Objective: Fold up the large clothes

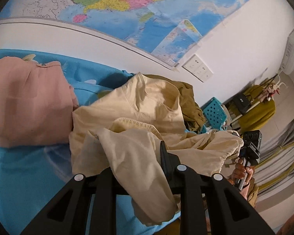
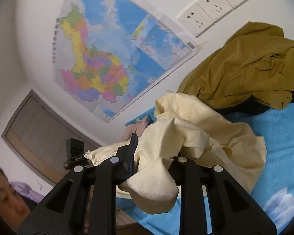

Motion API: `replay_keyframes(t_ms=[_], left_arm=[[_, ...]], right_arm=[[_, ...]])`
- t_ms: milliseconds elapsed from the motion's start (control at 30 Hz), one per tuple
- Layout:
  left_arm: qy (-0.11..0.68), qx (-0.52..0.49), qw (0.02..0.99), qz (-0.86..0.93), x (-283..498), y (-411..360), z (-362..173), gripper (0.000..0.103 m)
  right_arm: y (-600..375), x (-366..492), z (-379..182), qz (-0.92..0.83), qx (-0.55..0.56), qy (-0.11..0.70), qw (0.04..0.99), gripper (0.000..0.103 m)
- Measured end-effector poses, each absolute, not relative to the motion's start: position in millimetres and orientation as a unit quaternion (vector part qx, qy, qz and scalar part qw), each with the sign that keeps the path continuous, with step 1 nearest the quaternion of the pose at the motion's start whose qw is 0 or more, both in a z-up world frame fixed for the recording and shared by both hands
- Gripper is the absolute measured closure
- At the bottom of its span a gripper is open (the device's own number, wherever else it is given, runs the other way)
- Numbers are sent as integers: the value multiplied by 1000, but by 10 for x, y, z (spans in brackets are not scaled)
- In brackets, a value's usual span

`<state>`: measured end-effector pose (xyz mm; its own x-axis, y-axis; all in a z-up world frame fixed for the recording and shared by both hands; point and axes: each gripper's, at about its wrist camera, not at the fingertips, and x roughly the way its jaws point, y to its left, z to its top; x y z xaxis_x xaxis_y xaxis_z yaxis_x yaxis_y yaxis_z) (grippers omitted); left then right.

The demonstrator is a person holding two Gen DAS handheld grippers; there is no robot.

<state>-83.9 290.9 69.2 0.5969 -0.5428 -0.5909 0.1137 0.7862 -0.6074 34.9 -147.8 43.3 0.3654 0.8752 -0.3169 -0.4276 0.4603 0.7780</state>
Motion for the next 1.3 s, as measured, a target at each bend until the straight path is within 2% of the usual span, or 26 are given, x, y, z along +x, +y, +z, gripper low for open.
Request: replay_keyframes(t_ms=[633, 900, 967, 1000, 1033, 1067, 1100, 1300], left_arm=[[465, -276, 832, -124, 297, 3062, 440, 82], [492, -279, 820, -88, 694, 3123, 111, 81], [499, -278, 816, -82, 774, 3138, 41, 81], [501, -279, 815, -81, 806, 3144, 15, 81], [502, -276, 816, -78, 837, 3142, -2, 80], [504, -276, 815, -77, 876, 3143, -30, 80], [508, -279, 811, -77, 909, 3143, -57, 80], [522, -297, 796, -69, 1077, 3181, -250, 79]], right_arm=[[-1237, 1348, 179, 355, 313, 435, 766, 78], [-1164, 1559, 94, 341, 307, 445, 769, 70], [-1163, 1565, 98, 341, 307, 444, 769, 62], [-1167, 1561, 103, 341, 311, 442, 769, 45], [-1169, 1551, 113, 345, 317, 437, 767, 34], [-1173, 1506, 143, 356, 323, 424, 767, 10], [-1165, 1450, 194, 353, 316, 410, 780, 6], [-963, 926, 520, 390, 192, 340, 834, 7]])
